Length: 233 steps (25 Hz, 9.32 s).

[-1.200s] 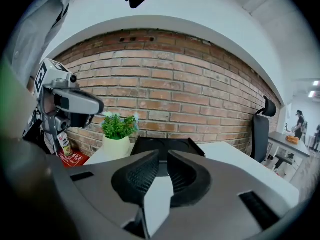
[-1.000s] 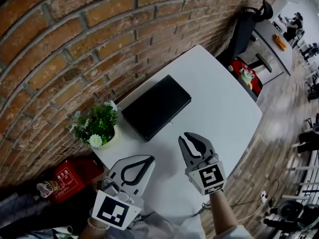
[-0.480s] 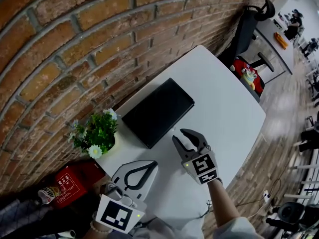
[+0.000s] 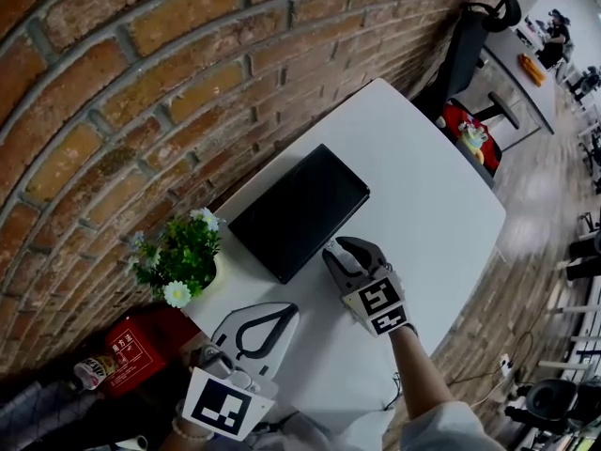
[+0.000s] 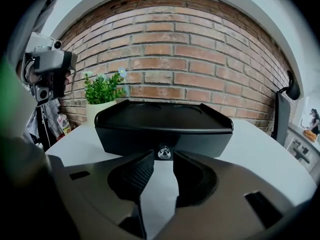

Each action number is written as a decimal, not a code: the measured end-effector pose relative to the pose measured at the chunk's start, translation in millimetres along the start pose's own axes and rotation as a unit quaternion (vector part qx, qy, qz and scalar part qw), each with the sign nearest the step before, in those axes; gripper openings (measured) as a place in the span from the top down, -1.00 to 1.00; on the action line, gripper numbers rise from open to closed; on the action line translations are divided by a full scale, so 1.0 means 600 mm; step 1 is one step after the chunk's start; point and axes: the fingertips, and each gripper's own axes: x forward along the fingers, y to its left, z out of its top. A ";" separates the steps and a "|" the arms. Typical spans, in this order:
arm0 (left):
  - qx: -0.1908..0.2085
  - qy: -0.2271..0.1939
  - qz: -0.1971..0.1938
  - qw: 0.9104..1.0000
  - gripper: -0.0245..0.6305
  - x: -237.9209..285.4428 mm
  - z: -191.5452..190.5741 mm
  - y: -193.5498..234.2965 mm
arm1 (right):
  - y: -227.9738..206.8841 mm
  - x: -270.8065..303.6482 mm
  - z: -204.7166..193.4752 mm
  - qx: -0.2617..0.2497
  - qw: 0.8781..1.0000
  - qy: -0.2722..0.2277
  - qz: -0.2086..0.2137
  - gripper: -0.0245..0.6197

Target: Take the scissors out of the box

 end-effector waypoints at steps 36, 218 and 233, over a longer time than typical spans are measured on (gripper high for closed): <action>0.020 0.020 -0.035 0.999 0.87 0.022 -0.012 -0.046 | -0.012 -0.035 -0.037 0.015 1.000 -0.020 -0.016 0.64; 0.008 0.101 0.034 0.994 0.65 0.049 0.101 -0.127 | 0.146 -0.571 0.006 0.146 0.948 -0.189 -0.209 0.76; 0.021 0.005 0.038 0.999 0.65 -0.092 0.152 -0.183 | 0.202 -0.579 0.050 0.120 0.956 -0.202 -0.174 0.75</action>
